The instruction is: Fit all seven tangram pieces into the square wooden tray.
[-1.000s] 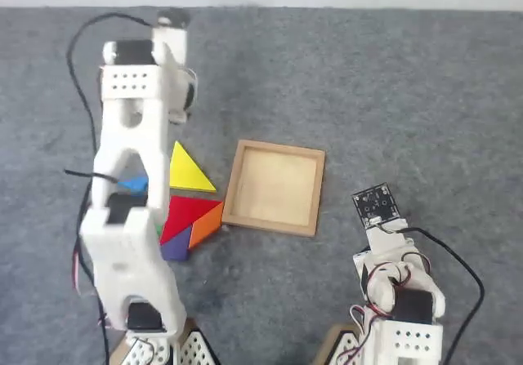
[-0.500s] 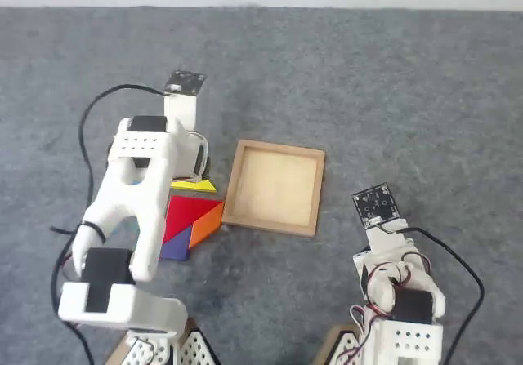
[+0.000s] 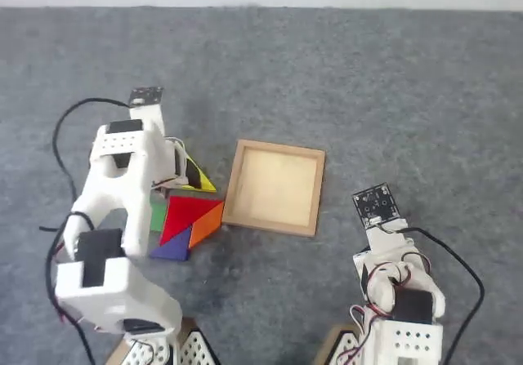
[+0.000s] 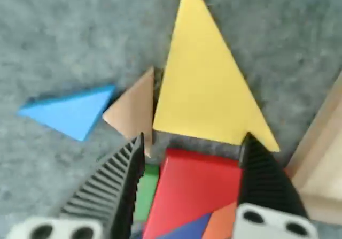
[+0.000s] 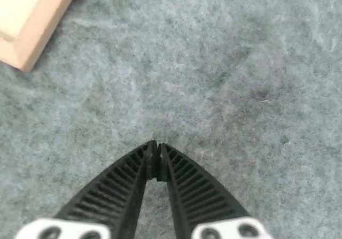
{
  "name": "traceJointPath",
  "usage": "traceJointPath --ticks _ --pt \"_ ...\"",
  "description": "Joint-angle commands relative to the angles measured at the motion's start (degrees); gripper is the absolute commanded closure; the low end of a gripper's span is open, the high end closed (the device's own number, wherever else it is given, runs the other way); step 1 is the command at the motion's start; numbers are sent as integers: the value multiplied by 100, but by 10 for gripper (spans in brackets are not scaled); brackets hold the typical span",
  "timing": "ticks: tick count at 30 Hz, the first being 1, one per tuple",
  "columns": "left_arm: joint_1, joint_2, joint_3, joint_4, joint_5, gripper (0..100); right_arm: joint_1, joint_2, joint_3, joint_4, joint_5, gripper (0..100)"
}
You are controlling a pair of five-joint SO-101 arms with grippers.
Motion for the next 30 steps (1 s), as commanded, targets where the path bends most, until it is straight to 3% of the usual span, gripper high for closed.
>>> traceJointPath --ticks 1,15,18,24,30 --pt "325 158 -277 -193 44 724 -22 -92 97 4 44 991" --pt "229 1310 -1745 193 316 724 -22 -92 97 4 44 991" --pt "211 1310 -1991 387 -264 724 -22 -92 97 4 44 991" --pt "-448 1451 -2475 633 -835 724 -22 -92 97 4 44 991" --pt "-35 1749 -3046 879 -1204 724 -22 -92 97 4 44 991"
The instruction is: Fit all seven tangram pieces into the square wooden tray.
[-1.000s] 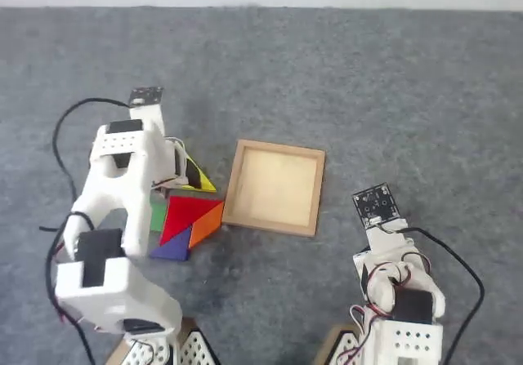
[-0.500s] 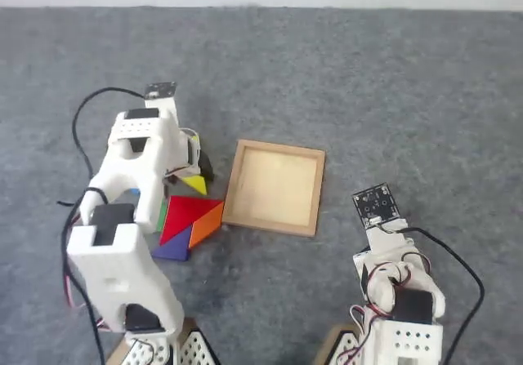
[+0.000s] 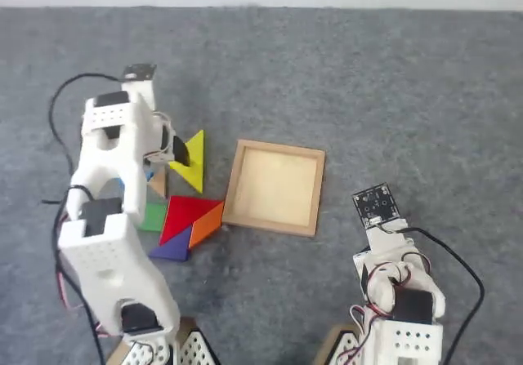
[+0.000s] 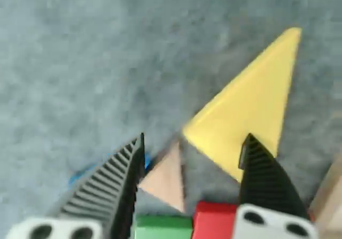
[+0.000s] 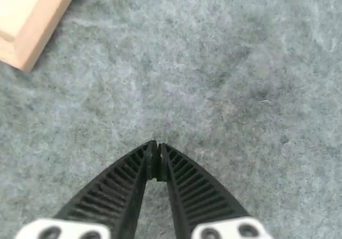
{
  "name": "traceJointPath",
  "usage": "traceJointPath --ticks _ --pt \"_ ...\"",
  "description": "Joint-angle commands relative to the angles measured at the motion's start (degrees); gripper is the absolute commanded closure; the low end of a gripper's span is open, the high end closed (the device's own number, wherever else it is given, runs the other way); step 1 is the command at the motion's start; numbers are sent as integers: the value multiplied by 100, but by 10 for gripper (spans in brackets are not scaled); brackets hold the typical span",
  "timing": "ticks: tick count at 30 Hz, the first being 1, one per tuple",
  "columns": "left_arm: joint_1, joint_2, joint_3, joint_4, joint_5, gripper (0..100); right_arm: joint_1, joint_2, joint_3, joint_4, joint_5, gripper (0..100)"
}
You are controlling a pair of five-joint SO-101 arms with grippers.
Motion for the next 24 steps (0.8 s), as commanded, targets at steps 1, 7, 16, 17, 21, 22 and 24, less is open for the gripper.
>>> traceJointPath --ticks 1,7,16,17,21,22,24 --pt "448 97 -699 440 -202 724 -22 -92 97 4 44 991" --pt "782 580 -1332 607 431 724 -22 -92 97 4 44 991" --pt "396 879 -1473 774 229 724 -22 -92 97 4 44 991" --pt "387 914 -1473 853 185 724 -22 -92 97 4 44 991" --pt "413 932 -1402 914 185 724 -22 -92 97 4 44 991" --pt "440 932 -1358 888 185 724 -22 -92 97 4 44 991" --pt "510 932 -1253 888 185 724 -22 -92 97 4 44 991"
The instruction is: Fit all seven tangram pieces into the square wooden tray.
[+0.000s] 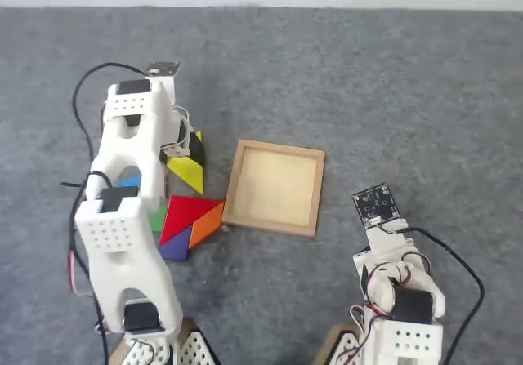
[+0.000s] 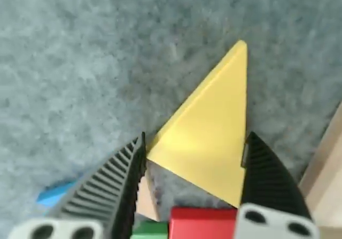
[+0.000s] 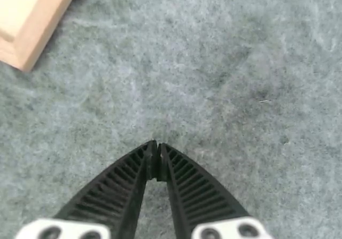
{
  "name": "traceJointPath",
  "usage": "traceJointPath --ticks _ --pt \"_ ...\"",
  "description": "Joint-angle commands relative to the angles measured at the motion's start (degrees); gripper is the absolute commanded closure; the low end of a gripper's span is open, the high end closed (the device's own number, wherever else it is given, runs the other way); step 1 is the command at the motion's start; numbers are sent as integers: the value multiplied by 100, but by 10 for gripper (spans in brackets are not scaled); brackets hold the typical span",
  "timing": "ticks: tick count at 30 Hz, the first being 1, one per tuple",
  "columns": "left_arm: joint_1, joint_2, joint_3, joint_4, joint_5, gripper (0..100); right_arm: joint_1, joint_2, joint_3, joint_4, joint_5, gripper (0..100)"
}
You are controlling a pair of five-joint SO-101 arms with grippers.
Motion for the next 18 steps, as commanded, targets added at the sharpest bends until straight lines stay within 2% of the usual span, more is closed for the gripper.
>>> traceJointPath --ticks 1,11,14,18 --pt "114 -53 66 62 -79 724 -22 -92 97 4 44 991" --pt "35 -114 462 -35 -264 724 -13 -92 97 4 44 991" --pt "466 -114 462 -123 -554 724 -13 -92 97 4 44 991" --pt "1152 -105 426 -114 -598 724 -22 -92 97 4 44 991"
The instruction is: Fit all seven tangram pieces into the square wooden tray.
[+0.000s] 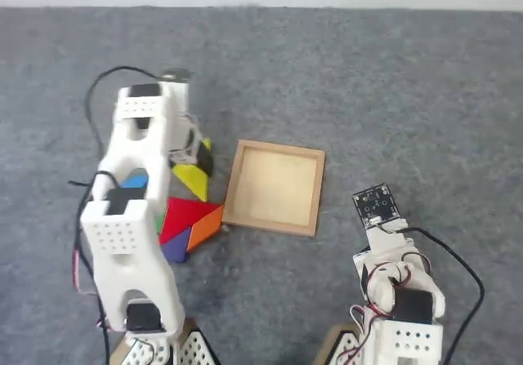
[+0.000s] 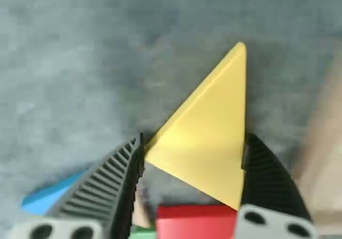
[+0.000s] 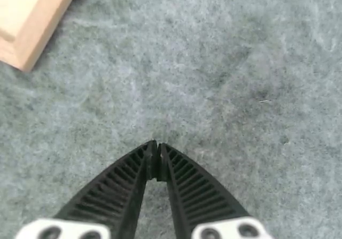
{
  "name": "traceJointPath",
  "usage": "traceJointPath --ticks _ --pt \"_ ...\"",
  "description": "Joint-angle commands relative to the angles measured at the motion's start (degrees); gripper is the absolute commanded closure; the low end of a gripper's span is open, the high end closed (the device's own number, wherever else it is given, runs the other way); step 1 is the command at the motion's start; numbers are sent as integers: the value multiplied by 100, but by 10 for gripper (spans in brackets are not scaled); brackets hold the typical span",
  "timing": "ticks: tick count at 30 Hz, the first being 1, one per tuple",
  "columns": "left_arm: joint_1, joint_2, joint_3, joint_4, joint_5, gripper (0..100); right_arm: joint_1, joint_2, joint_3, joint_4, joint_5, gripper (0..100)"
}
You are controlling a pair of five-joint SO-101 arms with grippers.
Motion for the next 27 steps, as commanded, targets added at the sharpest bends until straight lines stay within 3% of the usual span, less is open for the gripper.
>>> traceJointPath --ticks 1,16,27 --pt "809 -62 13 -79 -141 724 -22 -92 97 4 44 991" --pt "800 -62 -462 527 -281 725 -22 -92 97 4 44 991" --pt "9 9 198 -105 -571 725 -13 -92 97 4 44 991"
